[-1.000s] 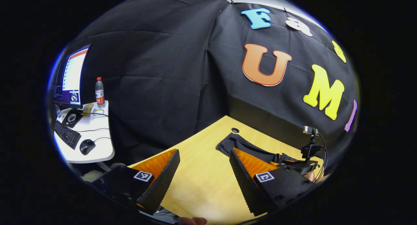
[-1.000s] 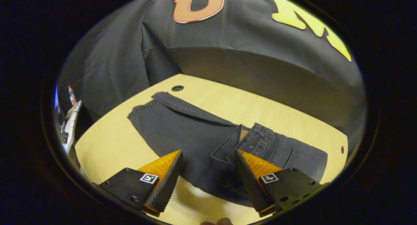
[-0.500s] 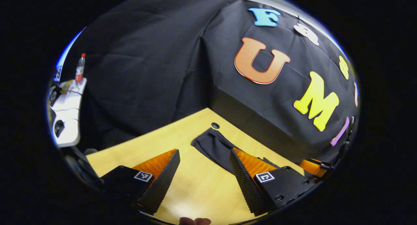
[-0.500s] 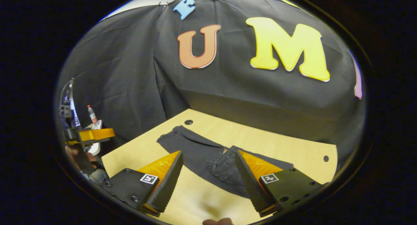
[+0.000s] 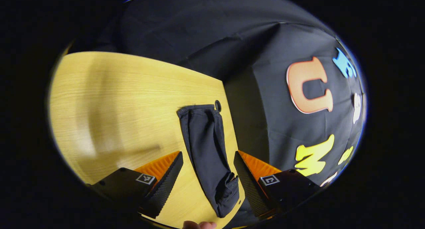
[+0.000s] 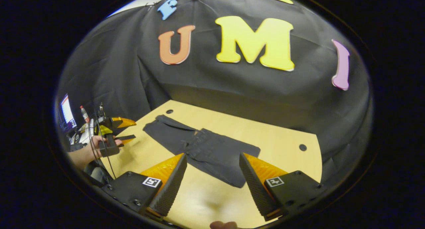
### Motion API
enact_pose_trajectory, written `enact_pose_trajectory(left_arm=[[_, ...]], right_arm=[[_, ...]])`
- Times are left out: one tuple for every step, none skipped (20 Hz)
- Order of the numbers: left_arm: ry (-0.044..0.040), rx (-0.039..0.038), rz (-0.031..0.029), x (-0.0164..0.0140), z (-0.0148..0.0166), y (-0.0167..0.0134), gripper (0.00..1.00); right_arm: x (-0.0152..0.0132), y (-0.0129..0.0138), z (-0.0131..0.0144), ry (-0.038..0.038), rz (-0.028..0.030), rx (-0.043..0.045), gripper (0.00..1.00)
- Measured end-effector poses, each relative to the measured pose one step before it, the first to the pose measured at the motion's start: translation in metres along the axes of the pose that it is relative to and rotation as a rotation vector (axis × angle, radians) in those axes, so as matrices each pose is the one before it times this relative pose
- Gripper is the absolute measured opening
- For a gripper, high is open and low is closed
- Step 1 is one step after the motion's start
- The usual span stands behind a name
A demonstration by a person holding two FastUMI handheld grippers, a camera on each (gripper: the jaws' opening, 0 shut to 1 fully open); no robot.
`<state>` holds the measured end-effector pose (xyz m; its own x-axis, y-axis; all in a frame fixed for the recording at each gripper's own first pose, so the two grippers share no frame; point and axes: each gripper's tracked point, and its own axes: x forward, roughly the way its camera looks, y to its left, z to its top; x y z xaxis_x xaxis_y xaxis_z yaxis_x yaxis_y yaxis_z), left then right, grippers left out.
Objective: Grasp the waist and the cuffs of the jeans and fold them to make the two legs overlap; first hold the waist and fold one-third of the jeans toward the cuffs, then hold the cuffs and fold the remaining one-third in the same direction to finish folding.
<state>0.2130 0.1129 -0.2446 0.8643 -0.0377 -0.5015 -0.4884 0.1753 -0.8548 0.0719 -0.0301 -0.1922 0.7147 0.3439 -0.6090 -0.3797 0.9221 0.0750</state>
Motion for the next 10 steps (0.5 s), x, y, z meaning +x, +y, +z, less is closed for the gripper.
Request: enact_pose_trajectory(left_arm=[[0.00409,-0.03453,0.00784,0.00892,0.00507,0.00217,0.99],[0.00152,-0.01839,0.00782,0.01014,0.00392,0.00321,0.99],[0.00448,-0.00023,0.01371,0.01204,0.00338,0.00494,0.99],[0.00043,0.00295,0.01490,0.00955,0.00336,0.00384,0.99],[0.00716,-0.00192,0.01575,0.01129,0.00221,0.00336,1.00],[0.00888,-0.00336,0.02455,0.00865,0.00029,0.00277,0.99],[0.00363,-0.01707,-0.01507,0.00633,0.00268,-0.00499,0.99],[0.00348,-0.00232,-0.00285,0.00541,0.00221,-0.00244,0.98],[-0.00048,0.00601,0.00096,0.00677,0.00443,-0.00335,0.98],[0.00368,0.00738,0.00280,0.00571,-0.00017,-0.00322,0.97]], right_arm=[[-0.00454,-0.01290,-0.00162,0.01373,-0.02004,0.01591,0.98],[-0.00405,-0.01287,0.00047,0.00891,-0.01804,0.01965,0.96],[-0.00346,-0.01111,0.00135,0.00336,-0.01621,0.02139,0.96],[-0.00294,-0.00919,0.00240,0.00217,-0.01417,0.01798,0.98],[-0.00090,-0.00540,-0.00025,0.00383,-0.01045,0.01202,0.98],[-0.00001,-0.00288,0.00056,0.00429,-0.00794,0.00743,0.98],[0.00001,-0.00207,-0.00002,0.00394,-0.00255,0.00606,0.98],[0.00123,-0.00023,0.00092,0.00348,-0.00178,0.00193,0.98],[0.00102,-0.00197,-0.00007,0.00250,-0.00361,-0.00406,0.98],[0.00268,-0.00148,-0.00042,0.00595,-0.00575,-0.00774,0.98]])
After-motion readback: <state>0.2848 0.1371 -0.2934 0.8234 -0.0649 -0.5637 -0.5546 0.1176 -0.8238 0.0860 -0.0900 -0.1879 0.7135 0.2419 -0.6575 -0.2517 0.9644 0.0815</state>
